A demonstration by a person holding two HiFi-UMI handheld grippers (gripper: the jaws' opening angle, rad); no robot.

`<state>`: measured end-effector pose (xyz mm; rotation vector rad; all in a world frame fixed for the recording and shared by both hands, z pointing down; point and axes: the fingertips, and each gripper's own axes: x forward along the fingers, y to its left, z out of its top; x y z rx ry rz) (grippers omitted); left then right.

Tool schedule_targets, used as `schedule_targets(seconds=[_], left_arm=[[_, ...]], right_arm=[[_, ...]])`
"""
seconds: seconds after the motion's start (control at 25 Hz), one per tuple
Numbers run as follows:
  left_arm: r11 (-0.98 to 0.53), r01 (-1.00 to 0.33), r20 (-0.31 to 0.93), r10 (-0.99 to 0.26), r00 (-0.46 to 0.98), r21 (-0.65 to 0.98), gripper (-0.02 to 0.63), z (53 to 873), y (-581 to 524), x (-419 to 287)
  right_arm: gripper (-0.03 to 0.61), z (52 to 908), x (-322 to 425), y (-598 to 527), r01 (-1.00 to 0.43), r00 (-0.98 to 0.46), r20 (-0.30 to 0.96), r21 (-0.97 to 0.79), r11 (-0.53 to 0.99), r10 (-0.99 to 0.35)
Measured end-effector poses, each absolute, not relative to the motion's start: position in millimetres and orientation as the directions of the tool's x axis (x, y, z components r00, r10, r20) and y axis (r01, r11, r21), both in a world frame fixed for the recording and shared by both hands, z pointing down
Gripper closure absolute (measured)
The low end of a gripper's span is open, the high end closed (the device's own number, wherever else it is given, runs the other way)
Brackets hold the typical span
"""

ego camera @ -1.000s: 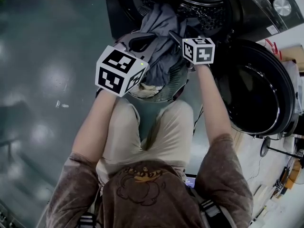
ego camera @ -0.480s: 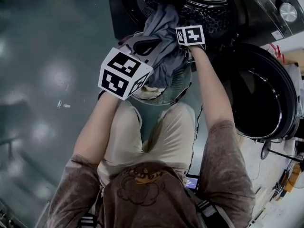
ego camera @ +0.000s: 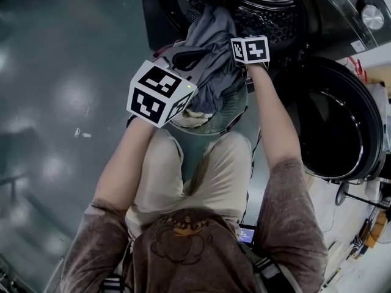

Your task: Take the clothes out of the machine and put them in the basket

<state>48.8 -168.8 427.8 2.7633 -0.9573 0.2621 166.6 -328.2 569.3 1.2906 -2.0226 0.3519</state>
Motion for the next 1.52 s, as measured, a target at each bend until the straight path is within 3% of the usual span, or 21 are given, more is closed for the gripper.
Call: schedule_targets(seconds=[0.52,0.92,1.12,1.52], left_arm=[[-0.758,-0.635,0.217,-0.602,0.769,0.147,0.606,425.0,-171.4,45.4],[-0.749,-0.648,0.211,-0.617,0.758,0.136,0.607,421.4,-170.5,46.0],[-0.753,-0.645,0.215,-0.613,0.760,0.131,0.606,421.5,-167.3,48.8],[-0.735,-0.662,0.218,-0.628,0.747,0.149,0.607,427.6,-180.0,40.6]], right_arm=[[0.523,531.2,114.0,-205.9,-0.752,-0.543,0.565,0.003,0.659,-0.622],[0.506,561.6,86.8,-105.9,-0.659,-0.628,0.605,-0.079,0.748,-0.490],[0.411,544.3,98.6,-108.6,-0.691,-0.617,0.560,-0.051,0.721,-0.553],[0.413,506.9,117.3,-135.5,-0.777,-0.590,0.448,-0.088,0.623,-0.672]])
